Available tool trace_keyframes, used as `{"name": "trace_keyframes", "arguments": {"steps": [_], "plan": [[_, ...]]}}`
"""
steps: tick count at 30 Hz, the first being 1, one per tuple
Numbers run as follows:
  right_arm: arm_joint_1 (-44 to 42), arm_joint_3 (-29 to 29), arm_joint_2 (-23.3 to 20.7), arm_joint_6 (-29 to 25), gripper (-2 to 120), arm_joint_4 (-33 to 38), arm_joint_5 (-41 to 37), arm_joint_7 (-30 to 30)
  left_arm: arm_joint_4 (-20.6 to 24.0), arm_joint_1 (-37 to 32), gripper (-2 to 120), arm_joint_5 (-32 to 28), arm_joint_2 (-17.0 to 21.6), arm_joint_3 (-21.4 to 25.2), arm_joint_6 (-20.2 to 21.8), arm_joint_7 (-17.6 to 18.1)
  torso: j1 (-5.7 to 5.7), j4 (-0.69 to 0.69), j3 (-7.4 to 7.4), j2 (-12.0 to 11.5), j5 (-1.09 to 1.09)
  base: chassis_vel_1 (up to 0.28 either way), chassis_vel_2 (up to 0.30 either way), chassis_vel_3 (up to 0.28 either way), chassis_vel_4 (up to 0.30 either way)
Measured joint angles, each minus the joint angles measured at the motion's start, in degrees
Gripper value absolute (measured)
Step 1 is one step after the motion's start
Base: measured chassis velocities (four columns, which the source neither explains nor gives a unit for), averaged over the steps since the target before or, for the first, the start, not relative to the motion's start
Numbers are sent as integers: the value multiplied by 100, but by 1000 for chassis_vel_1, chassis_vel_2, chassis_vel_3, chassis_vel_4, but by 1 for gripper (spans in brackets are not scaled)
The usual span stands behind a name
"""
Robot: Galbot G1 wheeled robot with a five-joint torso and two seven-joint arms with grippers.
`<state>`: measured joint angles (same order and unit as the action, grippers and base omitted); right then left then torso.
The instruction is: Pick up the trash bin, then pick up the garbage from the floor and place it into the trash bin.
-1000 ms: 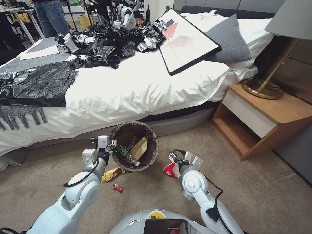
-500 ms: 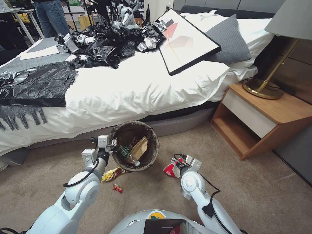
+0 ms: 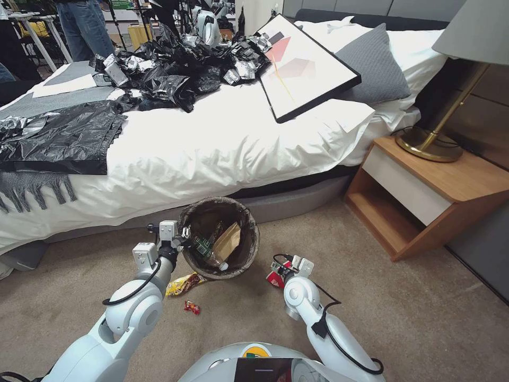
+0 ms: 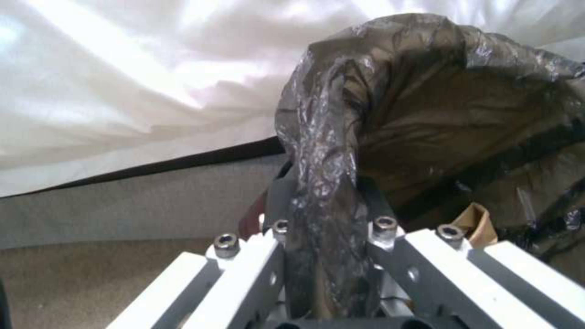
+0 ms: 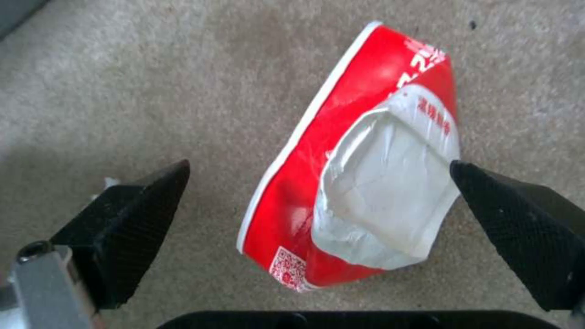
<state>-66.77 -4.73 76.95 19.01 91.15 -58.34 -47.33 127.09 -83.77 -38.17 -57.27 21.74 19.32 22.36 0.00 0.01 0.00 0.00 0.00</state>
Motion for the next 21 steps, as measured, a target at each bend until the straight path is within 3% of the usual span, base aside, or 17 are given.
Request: {"name": "trace_keyframes", "arguments": {"steps": [11, 21], "plan": [[198, 31, 106, -71, 99, -492, 46, 8, -33, 31, 5, -4, -13, -11, -11, 3, 0, -1, 0, 0, 0, 0, 0, 0, 0], [270, 24, 187, -103, 87, -712, 120, 5, -50, 45, 5, -13, -4, -17, -18, 6, 0, -1, 0, 0, 0, 0, 0, 0, 0]]}}
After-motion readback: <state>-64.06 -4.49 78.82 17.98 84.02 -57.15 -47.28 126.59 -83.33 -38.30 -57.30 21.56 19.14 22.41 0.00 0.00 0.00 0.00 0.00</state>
